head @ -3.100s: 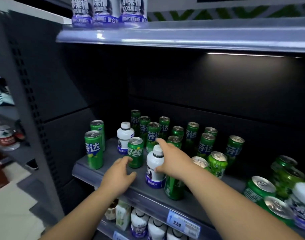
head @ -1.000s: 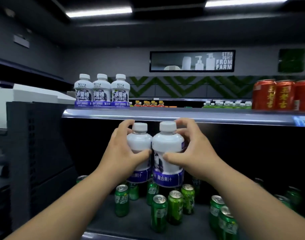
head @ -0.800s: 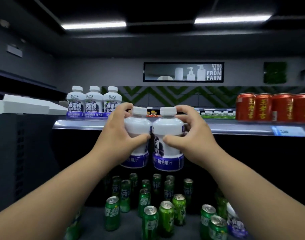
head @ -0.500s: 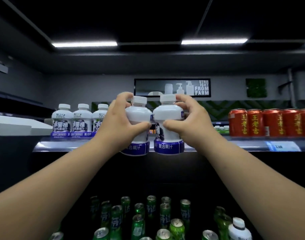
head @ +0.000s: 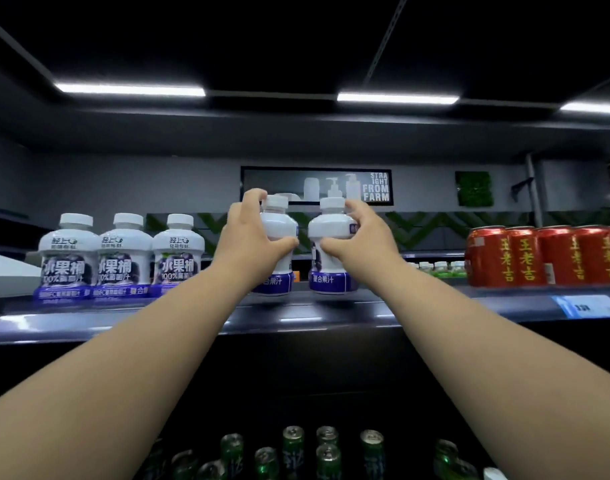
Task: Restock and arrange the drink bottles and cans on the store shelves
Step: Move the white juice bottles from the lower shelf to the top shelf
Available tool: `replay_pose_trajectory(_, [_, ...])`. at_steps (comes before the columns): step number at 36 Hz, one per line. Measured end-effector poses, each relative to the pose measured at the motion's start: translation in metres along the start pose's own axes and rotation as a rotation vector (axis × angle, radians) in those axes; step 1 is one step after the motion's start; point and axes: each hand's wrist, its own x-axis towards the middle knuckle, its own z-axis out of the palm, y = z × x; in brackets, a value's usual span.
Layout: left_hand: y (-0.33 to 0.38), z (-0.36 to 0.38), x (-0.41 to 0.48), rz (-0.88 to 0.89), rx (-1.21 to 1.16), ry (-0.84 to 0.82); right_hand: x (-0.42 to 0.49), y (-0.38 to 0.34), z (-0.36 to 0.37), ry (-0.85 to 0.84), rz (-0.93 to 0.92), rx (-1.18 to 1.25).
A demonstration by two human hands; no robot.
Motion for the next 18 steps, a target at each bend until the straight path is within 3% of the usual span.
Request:
replay_pose_trajectory(9, [-0.033, 0.021, 0.008, -0.167, -0.037, -0.05, 0.006, 0.02, 0.01, -0.032, 0.05, -0.054])
replay_pose_trajectory(18, [-0.041, 0.036, -0.002, -0.106, 0.061, -0.005, 0.01, 0.049, 0.024, 0.03, 0.066, -0.064])
